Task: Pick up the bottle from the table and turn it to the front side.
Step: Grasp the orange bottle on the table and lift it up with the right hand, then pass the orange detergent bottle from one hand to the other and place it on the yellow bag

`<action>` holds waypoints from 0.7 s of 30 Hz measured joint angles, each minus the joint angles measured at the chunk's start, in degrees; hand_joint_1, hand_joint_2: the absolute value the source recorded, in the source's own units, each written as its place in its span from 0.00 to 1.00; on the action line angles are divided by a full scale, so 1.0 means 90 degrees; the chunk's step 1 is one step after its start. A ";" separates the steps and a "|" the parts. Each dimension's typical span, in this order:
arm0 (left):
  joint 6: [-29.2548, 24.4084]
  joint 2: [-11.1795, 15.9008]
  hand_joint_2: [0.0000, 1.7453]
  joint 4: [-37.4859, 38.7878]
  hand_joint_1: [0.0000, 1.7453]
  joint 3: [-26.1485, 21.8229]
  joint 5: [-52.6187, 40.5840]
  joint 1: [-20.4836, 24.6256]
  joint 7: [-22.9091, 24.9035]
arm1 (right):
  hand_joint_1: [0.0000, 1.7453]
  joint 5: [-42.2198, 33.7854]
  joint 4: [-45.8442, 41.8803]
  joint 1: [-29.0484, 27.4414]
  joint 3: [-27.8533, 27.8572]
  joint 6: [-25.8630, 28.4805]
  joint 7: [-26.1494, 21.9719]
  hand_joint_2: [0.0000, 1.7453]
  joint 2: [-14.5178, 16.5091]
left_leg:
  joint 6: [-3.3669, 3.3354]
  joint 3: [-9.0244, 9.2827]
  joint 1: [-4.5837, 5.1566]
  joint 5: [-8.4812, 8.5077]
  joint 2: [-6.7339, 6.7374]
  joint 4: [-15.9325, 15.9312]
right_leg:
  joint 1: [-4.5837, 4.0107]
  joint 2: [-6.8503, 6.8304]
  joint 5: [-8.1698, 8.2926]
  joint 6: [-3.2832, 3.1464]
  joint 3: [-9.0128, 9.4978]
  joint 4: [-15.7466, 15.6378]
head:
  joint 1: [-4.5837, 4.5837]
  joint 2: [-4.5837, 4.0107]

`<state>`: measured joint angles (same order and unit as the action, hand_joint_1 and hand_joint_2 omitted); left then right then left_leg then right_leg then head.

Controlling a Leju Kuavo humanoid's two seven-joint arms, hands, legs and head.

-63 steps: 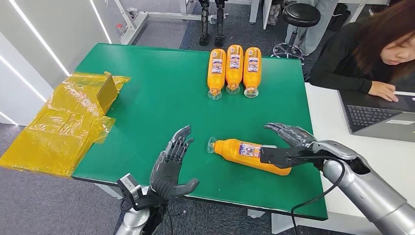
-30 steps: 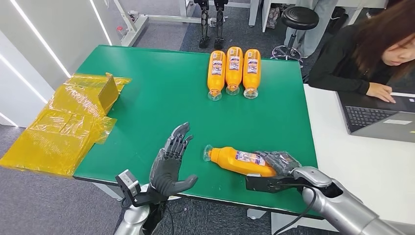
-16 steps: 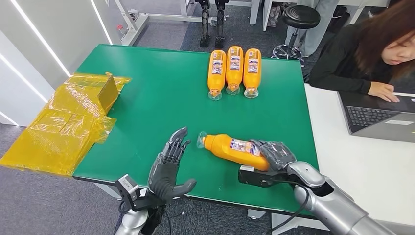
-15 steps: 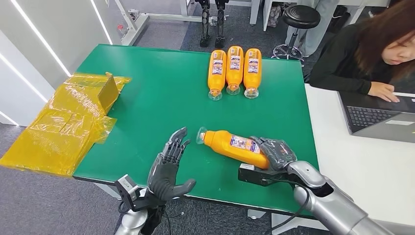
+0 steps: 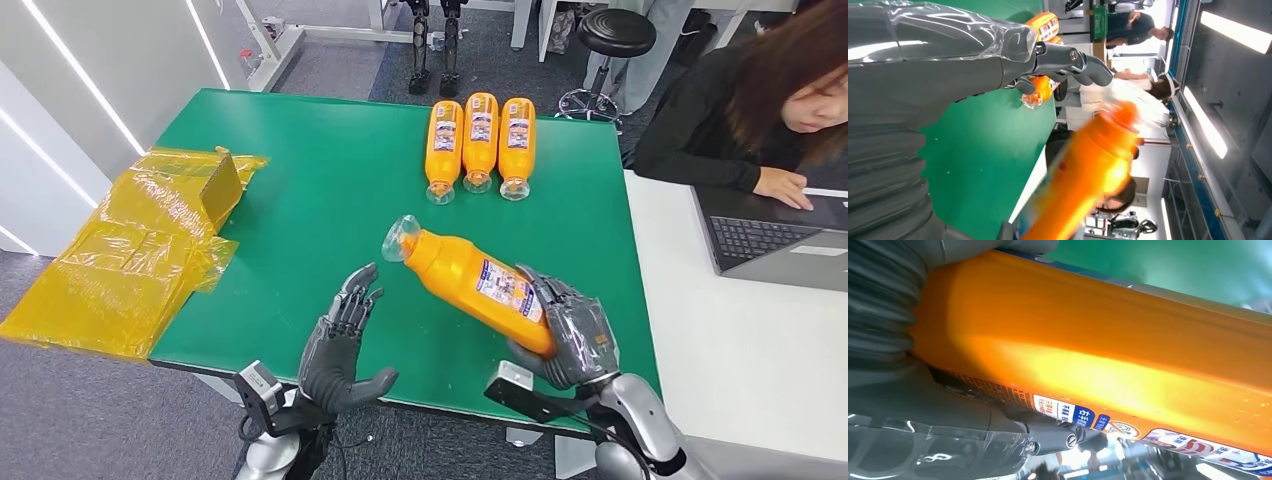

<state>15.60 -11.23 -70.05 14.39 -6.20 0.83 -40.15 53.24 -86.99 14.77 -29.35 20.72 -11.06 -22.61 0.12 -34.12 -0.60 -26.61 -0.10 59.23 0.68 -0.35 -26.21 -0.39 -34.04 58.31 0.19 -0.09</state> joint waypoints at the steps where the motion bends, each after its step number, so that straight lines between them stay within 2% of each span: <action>1: -0.0001 0.0000 1.00 0.0000 0.00 0.0001 0.0002 -0.0004 -0.0001 | 1.00 0.0025 -0.0067 -0.0104 0.0018 0.0136 -0.0060 1.00 0.0039 | 0.0000 0.0000 0.0000 0.0000 0.0000 0.0000 | 0.0000 0.0000 0.0000 0.0000 -0.0001 0.0000 | 0.0001 0.0000; 10: 0.0257 0.0000 1.00 0.0000 0.00 0.0038 0.0356 0.0053 0.0002 | 1.00 0.0199 -0.0345 -0.0991 -0.0018 0.0795 -0.0286 1.00 0.0363 | 0.0001 -0.0002 -0.0001 0.0000 0.0002 -0.0002 | -0.0001 0.0002 -0.0001 -0.0001 -0.0004 0.0001 | 0.0000 0.0000; 16: 0.1193 0.0001 1.00 -0.0073 0.00 0.0039 0.1430 0.0101 0.0305 | 1.00 0.0480 -0.0343 -0.1258 -0.0207 0.0815 -0.0154 1.00 0.0711 | 0.0001 -0.0002 -0.0001 0.0001 0.0007 -0.0002 | -0.0001 0.0004 -0.0001 -0.0002 -0.0008 0.0001 | -0.0001 0.0000; 21: 0.1582 0.0025 1.00 -0.0363 0.00 0.0063 0.1945 0.0152 0.0615 | 1.00 0.0628 -0.0349 -0.1536 -0.0315 0.0827 -0.0089 1.00 0.0875 | 0.0001 -0.0004 -0.0001 0.0001 0.0007 -0.0002 | -0.0001 0.0004 -0.0001 -0.0002 -0.0008 0.0001 | -0.0001 0.0000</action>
<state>29.84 -11.01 -73.32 14.95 11.31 2.20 -34.62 58.89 -90.13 0.94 -32.19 28.16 -11.86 -14.73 0.13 -34.16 -0.61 -26.60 -0.04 59.21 0.67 -0.32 -26.22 -0.41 -34.12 58.33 0.19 -0.09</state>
